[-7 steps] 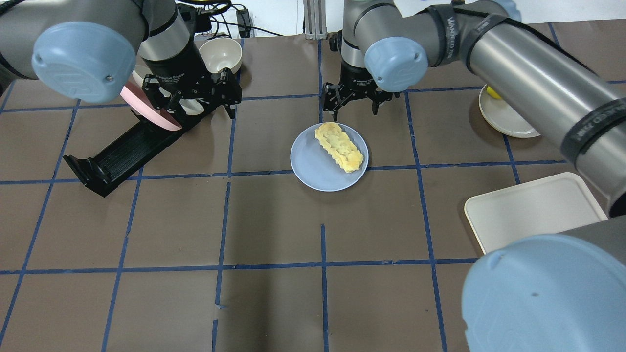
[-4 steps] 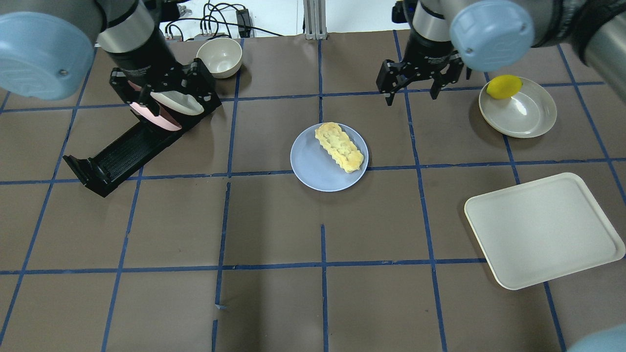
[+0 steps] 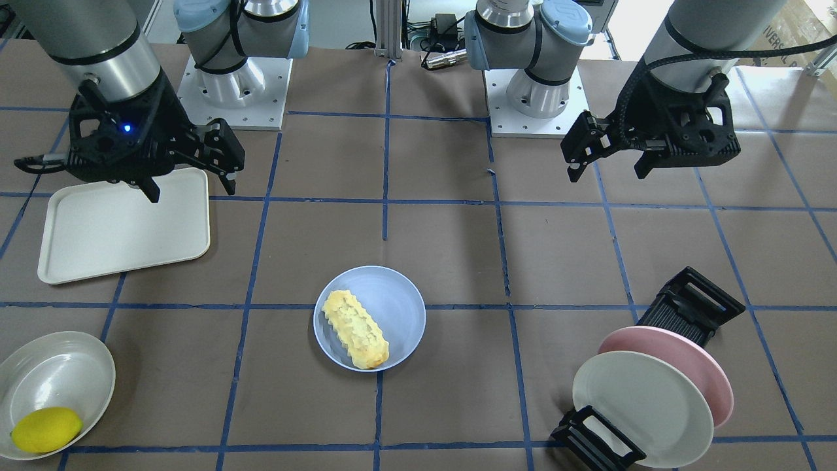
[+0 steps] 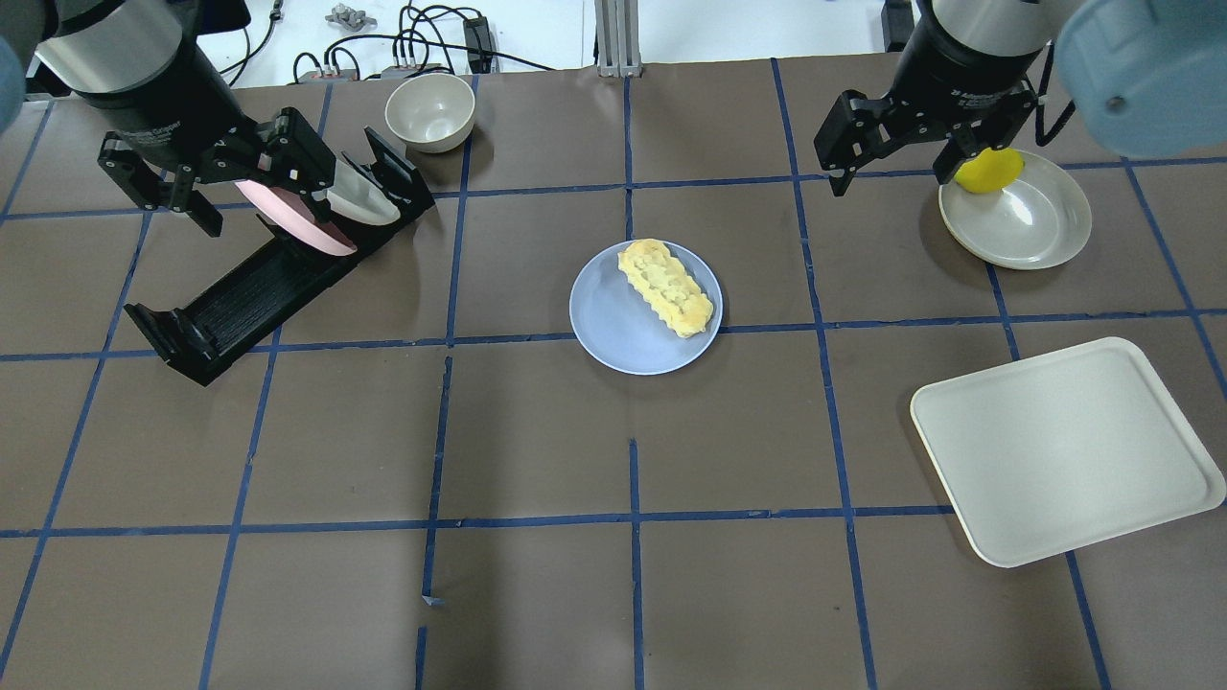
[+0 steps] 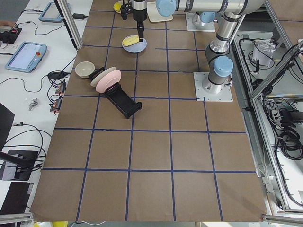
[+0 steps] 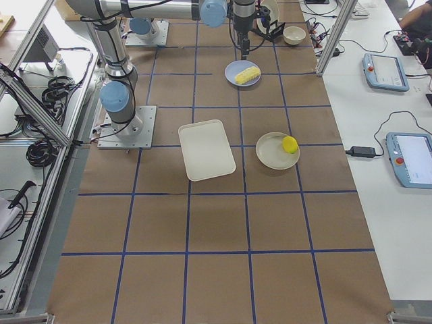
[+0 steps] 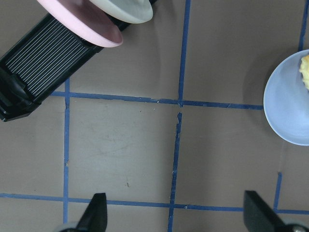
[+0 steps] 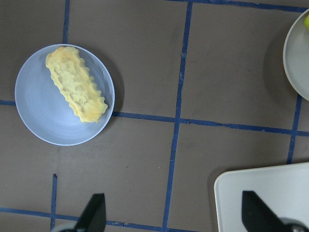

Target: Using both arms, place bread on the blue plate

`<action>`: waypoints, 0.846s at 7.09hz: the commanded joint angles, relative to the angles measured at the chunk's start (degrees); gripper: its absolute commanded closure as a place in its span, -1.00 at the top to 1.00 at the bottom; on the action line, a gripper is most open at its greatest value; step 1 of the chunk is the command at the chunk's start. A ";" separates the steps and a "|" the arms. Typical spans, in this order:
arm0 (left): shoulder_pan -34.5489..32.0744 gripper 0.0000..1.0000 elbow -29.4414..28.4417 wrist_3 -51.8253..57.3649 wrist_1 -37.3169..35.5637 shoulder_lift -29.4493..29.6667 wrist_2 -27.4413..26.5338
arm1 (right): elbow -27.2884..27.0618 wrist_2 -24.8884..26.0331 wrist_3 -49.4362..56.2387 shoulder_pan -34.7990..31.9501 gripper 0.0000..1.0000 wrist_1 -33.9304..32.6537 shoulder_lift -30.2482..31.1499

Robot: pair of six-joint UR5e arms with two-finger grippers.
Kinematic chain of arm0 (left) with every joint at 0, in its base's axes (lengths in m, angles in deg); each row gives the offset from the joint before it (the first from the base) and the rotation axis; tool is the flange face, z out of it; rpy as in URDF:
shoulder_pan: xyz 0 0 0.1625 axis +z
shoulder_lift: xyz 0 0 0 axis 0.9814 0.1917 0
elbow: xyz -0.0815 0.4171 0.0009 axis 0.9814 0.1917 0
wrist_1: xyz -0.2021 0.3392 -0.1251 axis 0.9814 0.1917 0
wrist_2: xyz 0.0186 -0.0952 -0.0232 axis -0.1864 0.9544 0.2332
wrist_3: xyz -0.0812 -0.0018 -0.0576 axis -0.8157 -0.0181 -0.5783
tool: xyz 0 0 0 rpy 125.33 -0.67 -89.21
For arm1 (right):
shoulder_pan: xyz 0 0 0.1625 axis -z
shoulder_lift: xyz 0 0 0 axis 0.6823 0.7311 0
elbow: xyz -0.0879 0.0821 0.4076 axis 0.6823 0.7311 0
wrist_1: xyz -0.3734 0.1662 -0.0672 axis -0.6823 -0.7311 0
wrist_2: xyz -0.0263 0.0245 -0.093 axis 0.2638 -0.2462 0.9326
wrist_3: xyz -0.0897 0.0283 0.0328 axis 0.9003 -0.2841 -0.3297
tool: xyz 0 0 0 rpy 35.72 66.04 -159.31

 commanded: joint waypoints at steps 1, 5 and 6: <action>-0.66 1.00 -1.86 -0.02 2.11 1.28 -0.08 | -5.21 -0.64 0.35 -0.52 1.00 -0.43 4.78; -2.24 1.00 -3.46 0.07 2.82 3.76 -0.77 | -12.45 0.15 0.61 -0.52 1.00 -5.36 9.46; -2.24 1.00 -2.50 -0.02 2.73 2.88 -0.77 | -12.45 -0.29 0.52 -0.61 1.00 -5.44 9.38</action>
